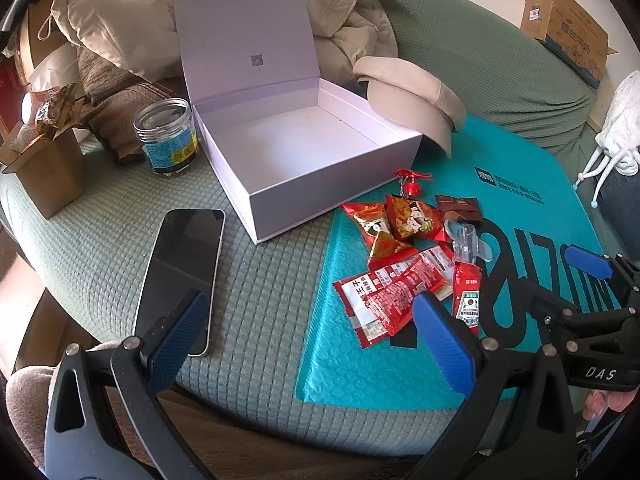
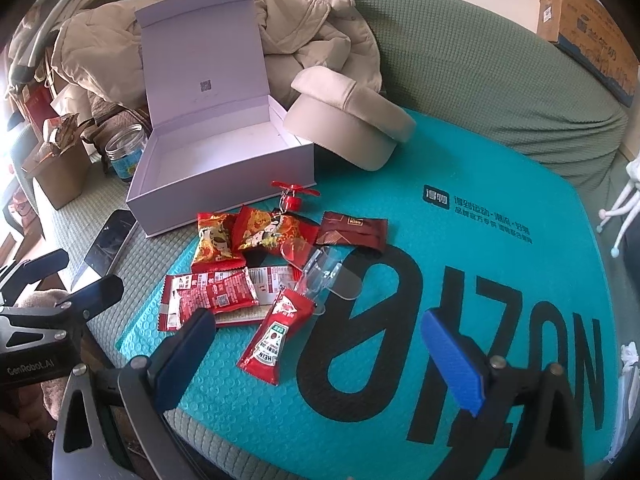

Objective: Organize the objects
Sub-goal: 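Move both tools toward the pile of red packets on the teal mat, then close the right tool on the red Heinz ketchup packet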

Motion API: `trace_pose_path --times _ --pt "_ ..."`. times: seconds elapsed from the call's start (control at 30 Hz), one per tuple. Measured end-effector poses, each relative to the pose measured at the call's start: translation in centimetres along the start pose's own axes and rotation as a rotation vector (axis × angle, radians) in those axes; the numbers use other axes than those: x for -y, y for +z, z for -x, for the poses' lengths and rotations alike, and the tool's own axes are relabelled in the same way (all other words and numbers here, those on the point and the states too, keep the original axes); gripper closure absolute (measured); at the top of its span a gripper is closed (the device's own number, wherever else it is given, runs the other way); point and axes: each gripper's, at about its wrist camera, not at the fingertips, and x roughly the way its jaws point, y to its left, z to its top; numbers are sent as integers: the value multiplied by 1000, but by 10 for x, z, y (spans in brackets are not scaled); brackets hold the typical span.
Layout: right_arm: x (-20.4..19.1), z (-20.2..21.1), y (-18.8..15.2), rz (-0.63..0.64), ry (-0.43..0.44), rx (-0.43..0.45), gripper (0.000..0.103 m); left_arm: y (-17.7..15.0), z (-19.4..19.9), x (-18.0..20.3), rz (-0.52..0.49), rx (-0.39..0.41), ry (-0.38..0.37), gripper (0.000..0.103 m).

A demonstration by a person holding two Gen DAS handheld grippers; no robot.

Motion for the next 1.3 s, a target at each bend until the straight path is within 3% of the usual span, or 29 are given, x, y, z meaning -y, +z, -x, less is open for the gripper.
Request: trace_pose_path --times 0.4,0.77,1.1,1.17,1.3 --pt "3 -16 -7 2 23 -31 0 3 -4 8 -36 -8 15 1" --pt "0 -38 -15 11 56 -78 0 -2 -26 13 -72 -68 -9 1" --pt "-8 -52 -15 21 93 -110 1 0 -30 2 -71 -67 -29 1" --pt "-11 -57 -16 26 97 -125 3 -1 -33 2 -79 -73 -24 1" --pt "-15 -65 -17 42 104 -147 20 -2 -37 1 -76 -86 -32 1"
